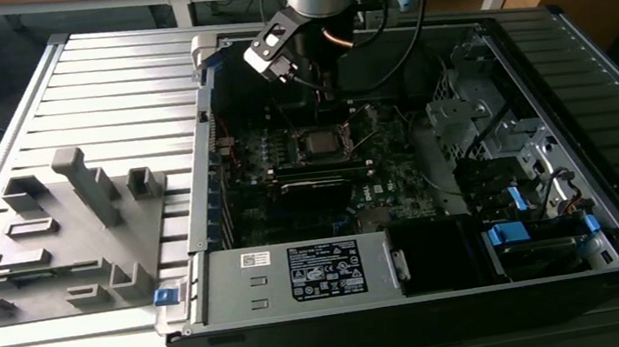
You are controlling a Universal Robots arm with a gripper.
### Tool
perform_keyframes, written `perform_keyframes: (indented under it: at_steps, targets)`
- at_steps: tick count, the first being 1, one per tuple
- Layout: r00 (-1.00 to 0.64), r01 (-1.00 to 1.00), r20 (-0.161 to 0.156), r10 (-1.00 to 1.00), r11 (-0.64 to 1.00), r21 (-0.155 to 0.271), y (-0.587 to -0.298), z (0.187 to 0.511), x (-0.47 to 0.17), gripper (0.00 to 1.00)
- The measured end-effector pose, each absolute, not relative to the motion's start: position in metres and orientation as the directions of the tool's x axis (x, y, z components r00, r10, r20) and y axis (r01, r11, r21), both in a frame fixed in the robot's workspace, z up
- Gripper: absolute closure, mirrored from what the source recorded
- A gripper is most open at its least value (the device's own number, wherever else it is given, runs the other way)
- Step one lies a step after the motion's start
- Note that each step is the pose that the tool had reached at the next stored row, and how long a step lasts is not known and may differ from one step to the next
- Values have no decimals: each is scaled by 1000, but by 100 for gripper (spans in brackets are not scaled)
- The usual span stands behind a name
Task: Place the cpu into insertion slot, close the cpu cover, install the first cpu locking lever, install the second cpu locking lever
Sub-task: 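Close the cpu cover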
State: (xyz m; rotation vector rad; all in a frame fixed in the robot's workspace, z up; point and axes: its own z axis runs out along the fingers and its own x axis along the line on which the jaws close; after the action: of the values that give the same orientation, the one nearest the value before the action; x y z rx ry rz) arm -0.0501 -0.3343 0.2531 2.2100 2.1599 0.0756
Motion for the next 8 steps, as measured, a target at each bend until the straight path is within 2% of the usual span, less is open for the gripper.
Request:
perform_keyframes:
  at_steps: [8]
  targets:
    - [23, 997, 0, 1000, -23, 70, -334, 253, -50, 89]
